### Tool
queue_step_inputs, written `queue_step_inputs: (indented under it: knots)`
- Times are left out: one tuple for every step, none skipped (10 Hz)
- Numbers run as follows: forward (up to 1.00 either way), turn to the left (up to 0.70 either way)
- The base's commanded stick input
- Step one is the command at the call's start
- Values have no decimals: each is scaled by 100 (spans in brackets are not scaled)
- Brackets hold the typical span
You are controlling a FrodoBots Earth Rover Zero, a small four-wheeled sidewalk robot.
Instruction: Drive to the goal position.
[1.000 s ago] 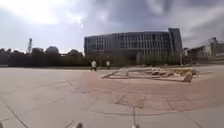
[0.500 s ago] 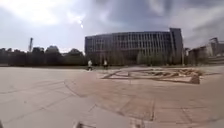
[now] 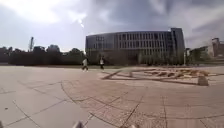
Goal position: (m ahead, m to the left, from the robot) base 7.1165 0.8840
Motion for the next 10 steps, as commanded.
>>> queue_step_inputs:
  knots:
    - [69, -1]
    - [69, -1]
    - [69, -1]
    - [69, -1]
    - [69, -1]
    - [69, -1]
    - [69, -1]
    - [69, -1]
    - [69, -1]
    - [69, -1]
